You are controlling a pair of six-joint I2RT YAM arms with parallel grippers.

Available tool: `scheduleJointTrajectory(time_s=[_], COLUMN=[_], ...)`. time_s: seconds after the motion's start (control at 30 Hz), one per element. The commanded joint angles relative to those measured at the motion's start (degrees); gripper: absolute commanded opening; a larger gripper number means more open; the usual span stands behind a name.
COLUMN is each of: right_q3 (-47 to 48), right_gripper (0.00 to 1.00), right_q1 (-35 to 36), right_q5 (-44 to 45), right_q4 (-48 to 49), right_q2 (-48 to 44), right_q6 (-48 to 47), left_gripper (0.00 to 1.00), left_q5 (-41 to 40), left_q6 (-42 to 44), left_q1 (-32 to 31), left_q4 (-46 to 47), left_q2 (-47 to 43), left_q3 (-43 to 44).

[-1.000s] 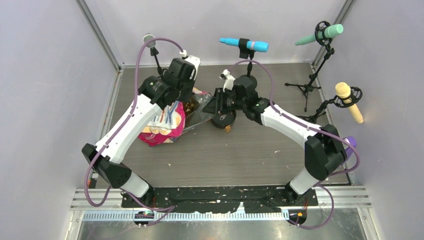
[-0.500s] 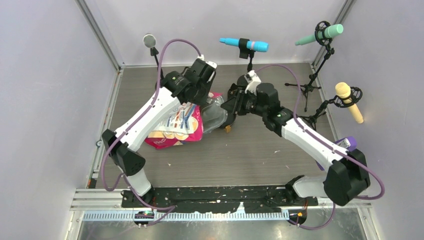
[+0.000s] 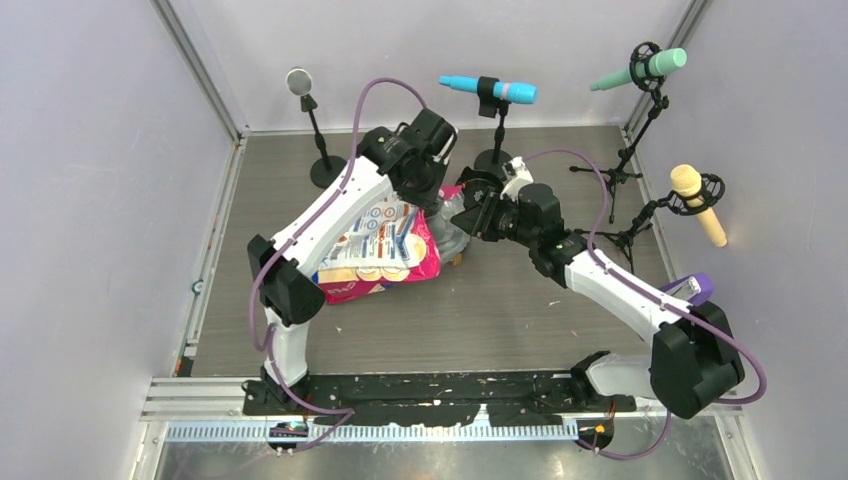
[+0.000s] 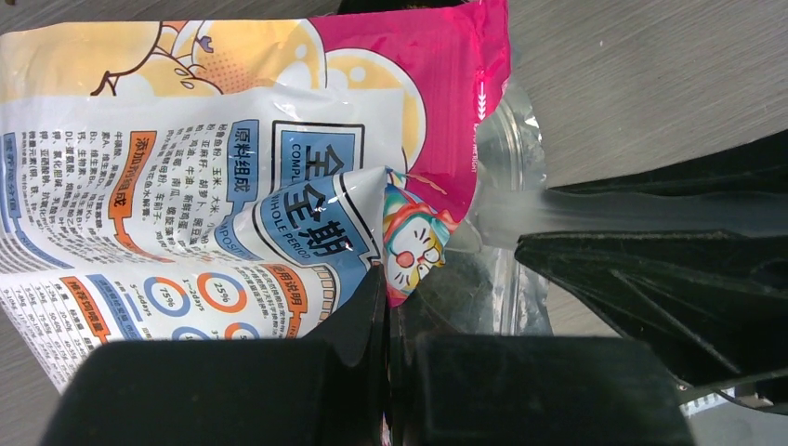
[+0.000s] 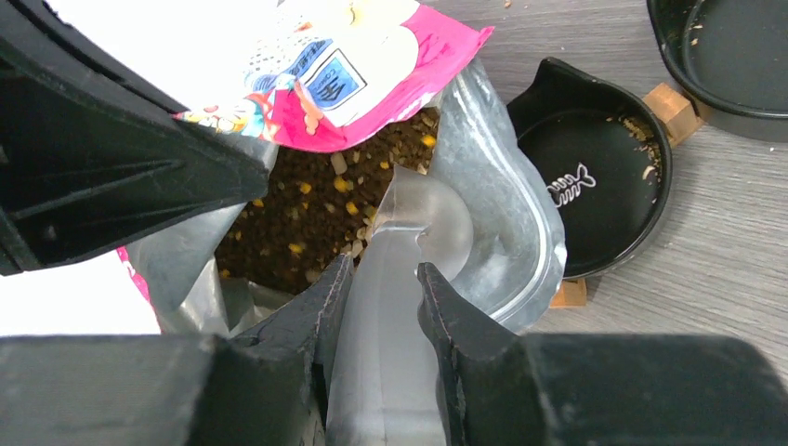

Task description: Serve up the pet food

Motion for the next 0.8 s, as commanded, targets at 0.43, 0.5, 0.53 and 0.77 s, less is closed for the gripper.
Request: scheduleJointTrajectory(time_s=[0.43,0.5,0.53,0.77], right_q3=[6.76,7.92,8.28,14.44], right_gripper=[0.05,0.05,0.05,0.05], right_q1=[3.92,5.18,5.66,10.76], right_q5=[-0.44,-0.43,-0.09,1.23], right_q4=[10.84,9.91,9.58,6.23], right_q2=[13.12,14.69,15.13,22.02], right_q6=[5.28,5.13,4.99,3.25], left_gripper=[0.0,0.0,0.0,0.0], left_q5=[-5.4,-6.4,-7.1,-11.5], left_q6=[1.03,0.4,0.18,-0.15], left_q1=[0.48,0.78,0.8,0.8], left_q4=[-4.72,-5.29,-5.58,-6.35], left_q2=[-4.95,-5.29,-5.6,-6.09], left_q3=[6.27,6.84,6.9,8.21])
